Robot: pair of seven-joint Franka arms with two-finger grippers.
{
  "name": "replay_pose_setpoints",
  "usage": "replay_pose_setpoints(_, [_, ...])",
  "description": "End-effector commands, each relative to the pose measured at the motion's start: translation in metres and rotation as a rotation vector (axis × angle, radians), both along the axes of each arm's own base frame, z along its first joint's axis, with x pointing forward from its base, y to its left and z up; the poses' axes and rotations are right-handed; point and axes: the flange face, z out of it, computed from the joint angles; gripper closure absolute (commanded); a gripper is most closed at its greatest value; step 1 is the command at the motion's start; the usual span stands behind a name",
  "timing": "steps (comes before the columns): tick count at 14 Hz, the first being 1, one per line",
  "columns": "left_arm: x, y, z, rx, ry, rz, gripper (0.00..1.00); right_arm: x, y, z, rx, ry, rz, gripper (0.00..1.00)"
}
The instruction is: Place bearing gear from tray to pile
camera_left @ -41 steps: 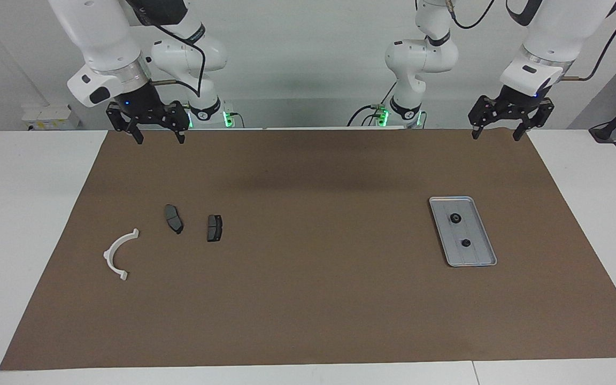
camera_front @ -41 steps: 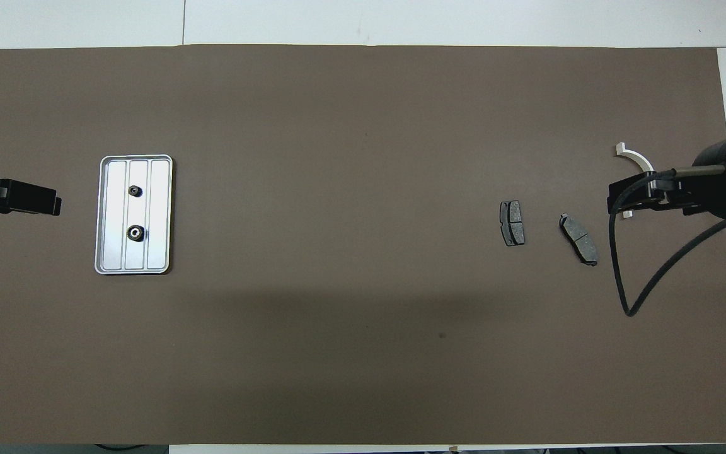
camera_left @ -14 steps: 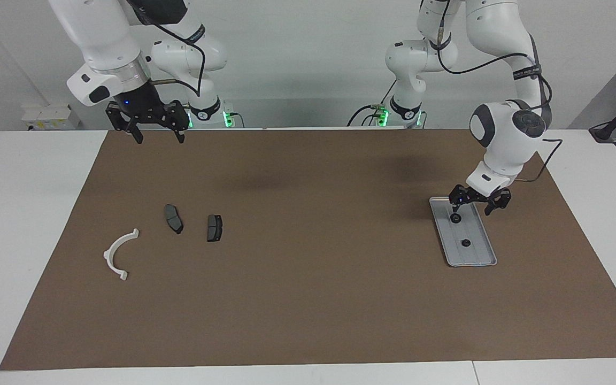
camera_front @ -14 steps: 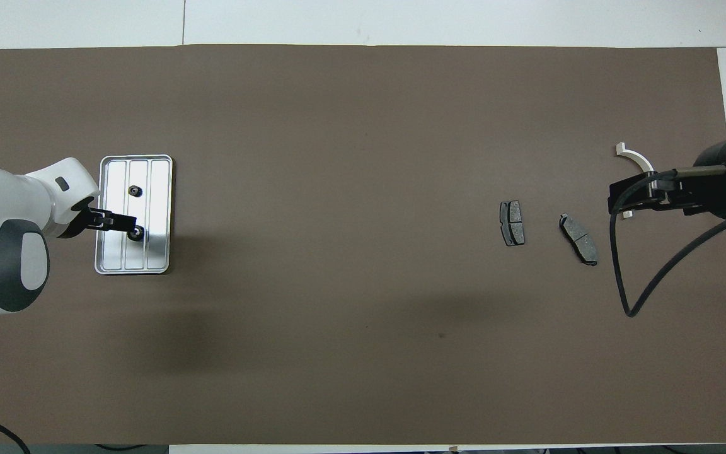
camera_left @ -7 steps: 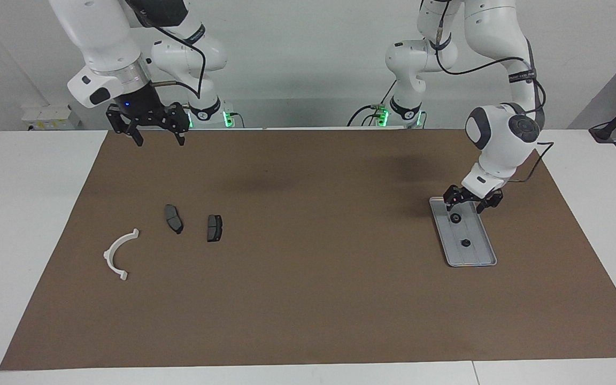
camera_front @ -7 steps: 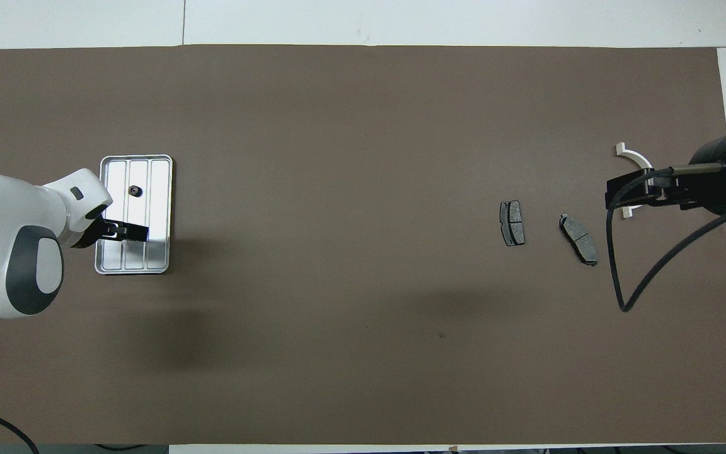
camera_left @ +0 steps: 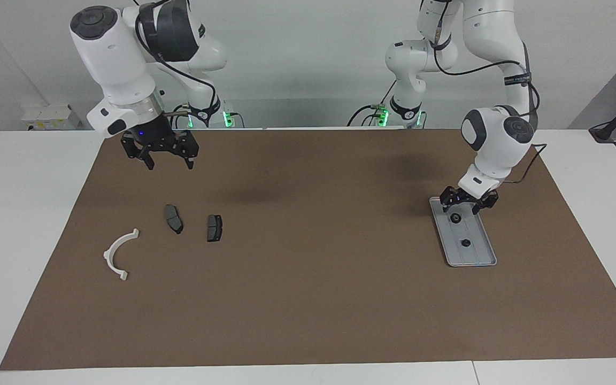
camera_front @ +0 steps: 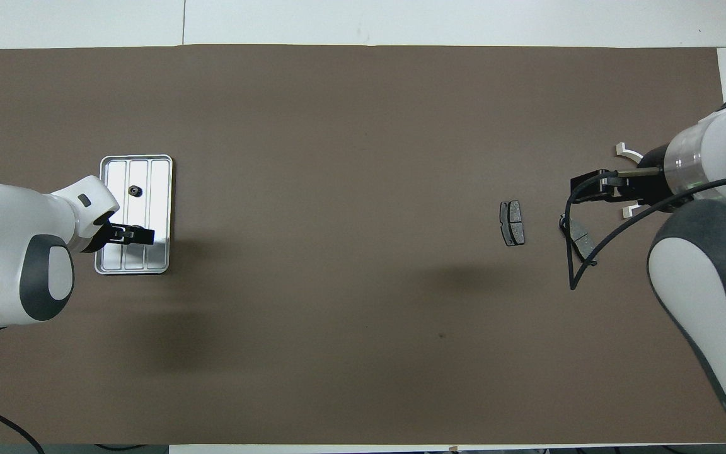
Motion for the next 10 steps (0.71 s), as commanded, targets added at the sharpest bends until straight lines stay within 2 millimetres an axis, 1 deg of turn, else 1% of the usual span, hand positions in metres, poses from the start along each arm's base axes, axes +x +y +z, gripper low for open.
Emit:
replay_pose_setpoints(1, [0.000, -0.002, -0.011, -0.010, -0.020, 0.017, 0.05, 0.003, 0.021, -0.030, 0.025, -0.009, -0.022, 0.00])
replay_pose_setpoints(2, [0.000, -0.002, -0.015, -0.009, -0.013, 0.018, 0.05, 0.009, 0.028, -0.042, 0.027, -0.011, -0.031, 0.00])
replay_pose_setpoints(5, [-0.003, -0.004, -0.018, -0.010, -0.011, 0.026, 0.05, 0.030, 0.032, -0.077, 0.033, -0.028, -0.058, 0.00])
replay_pose_setpoints(8, [-0.005, -0.007, -0.021, -0.009, -0.024, 0.023, 0.09, 0.043, 0.033, -0.100, 0.036, -0.045, -0.061, 0.00])
replay_pose_setpoints(9, [-0.005, -0.005, -0.022, -0.009, -0.026, 0.027, 0.14, 0.044, 0.033, -0.105, 0.036, -0.040, -0.062, 0.00])
replay_pose_setpoints(10, [-0.005, -0.005, -0.022, -0.009, -0.026, 0.027, 0.22, 0.045, 0.033, -0.109, 0.036, -0.038, -0.062, 0.00])
